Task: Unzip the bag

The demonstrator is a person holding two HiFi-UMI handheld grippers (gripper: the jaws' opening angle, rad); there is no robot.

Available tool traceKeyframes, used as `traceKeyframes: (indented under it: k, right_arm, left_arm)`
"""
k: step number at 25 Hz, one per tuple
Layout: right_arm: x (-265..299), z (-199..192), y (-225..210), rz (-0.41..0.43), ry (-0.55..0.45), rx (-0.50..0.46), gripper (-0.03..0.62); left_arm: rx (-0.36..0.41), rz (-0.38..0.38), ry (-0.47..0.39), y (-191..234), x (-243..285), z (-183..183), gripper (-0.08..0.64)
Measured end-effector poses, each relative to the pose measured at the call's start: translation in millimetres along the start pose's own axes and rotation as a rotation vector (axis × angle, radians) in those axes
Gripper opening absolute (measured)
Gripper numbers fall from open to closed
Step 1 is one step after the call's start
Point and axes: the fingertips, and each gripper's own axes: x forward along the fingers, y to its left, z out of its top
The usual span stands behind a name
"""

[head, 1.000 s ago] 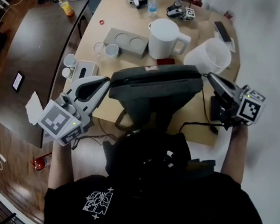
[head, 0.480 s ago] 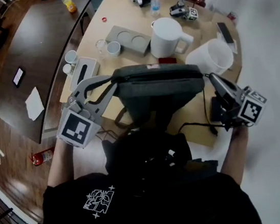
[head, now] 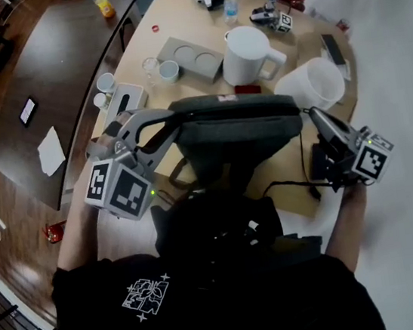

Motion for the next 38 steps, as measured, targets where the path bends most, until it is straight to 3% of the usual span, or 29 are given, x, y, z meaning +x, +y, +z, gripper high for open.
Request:
traceKeyframes:
  k: [3,5,6,7,11,13,15,22,29,35,38]
  right_arm:
    - [0,0,0,-0.006,0.004,-0.009,0.009]
    - [0,1,0,-0.013,0.003,-0.016,0.011]
    - [0,1,-1,-0.015,0.002,-0.013,0.009]
    - [-1,0,-1,-0.015,0.000,-0.010,0.011]
    - [-1,1,-1,-0.002,-0.007,0.002,0.011]
    - [0,2,1,0.002,-0.005,0.000,0.011]
    - [0,2,1,0.002,-0.001,-0.003,0.011]
    - [0,-2,0,0.017,-0.009,0.030,0.011]
    - [3,-1,4,0.015,0.002,0.014,0.012]
    - [2,-2,4,0.016,-0.009,0.016,0.012]
    - [1,-3,4,0.018,-0.006,0.019,0.012]
  left_arm:
    - [0.045,-0.015,0.049,1,-1,-3,0.107]
    - [-0.001,-0.046,0.054,2,-1,-9,0.123]
    - [-0.106,-0.088,0.029,2,-2,-13,0.123]
    - [-0.270,-0.155,-0.018,0,-2,-15,0.123]
    - [-1.040,-0.532,-0.271,-1,-13,-16,0.121]
    - [-1.298,-0.653,-0.334,3,-15,-21,0.121]
    - [-1.445,-0.704,-0.340,5,-13,-27,0.121]
    - [-1.584,-0.813,-0.291,8,1,-21,0.121]
    - [-1.680,-0.897,-0.160,7,9,-10,0.121]
    - [-1.681,-0.922,-0.154,10,8,3,0.123]
    - [-1.697,-0.919,-0.202,23,4,5,0.121]
